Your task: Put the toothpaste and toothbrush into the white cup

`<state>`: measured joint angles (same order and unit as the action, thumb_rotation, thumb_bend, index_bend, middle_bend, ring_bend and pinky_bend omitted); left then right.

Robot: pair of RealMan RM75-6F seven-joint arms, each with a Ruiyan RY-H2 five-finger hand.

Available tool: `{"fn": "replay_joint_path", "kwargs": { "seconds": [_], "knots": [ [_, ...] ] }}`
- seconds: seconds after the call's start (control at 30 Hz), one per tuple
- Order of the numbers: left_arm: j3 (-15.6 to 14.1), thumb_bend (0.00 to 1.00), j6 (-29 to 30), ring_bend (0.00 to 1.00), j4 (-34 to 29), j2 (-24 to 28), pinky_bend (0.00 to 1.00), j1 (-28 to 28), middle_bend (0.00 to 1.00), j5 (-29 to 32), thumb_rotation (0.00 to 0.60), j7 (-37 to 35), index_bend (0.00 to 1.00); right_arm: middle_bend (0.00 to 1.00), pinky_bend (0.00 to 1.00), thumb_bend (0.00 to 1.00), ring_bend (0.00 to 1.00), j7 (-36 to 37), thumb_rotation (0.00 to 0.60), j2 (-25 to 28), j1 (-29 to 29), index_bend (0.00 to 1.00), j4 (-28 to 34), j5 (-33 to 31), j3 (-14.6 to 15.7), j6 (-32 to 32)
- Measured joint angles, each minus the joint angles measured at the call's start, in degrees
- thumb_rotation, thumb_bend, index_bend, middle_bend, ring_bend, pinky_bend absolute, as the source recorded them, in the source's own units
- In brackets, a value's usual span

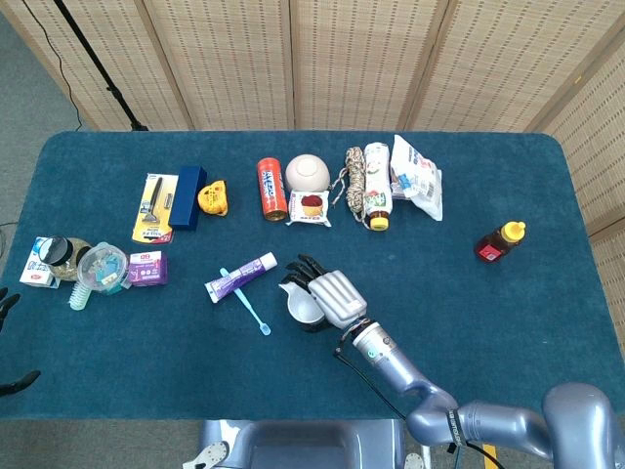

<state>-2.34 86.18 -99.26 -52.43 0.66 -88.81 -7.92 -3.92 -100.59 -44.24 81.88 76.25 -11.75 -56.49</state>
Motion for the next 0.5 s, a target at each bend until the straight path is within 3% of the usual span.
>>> {"fn": "replay_joint_path", "kwargs": {
  "seconds": [0.13, 0.5],
  "knots": [
    [0.00, 0.00, -0.06, 0.00, 0.03, 0.07, 0.00, -0.04, 0.00, -0.01, 0.600, -0.14, 0.00, 0.03, 0.00, 0.40, 0.00, -0.71, 0.600, 0.36, 0.28, 0.19, 0.55, 0.45, 0.44, -0.65],
    [-0.17, 0.00, 0.05, 0.00, 0.06, 0.19, 0.00, 0.02, 0.00, -0.33, 0.600, -0.39, 0.00, 0.00, 0.00, 0.39, 0.00, -1.36, 0.600, 1.95, 1.19, 0.01, 2.67, 1.92, 1.42, -2.10]
  ]
}}
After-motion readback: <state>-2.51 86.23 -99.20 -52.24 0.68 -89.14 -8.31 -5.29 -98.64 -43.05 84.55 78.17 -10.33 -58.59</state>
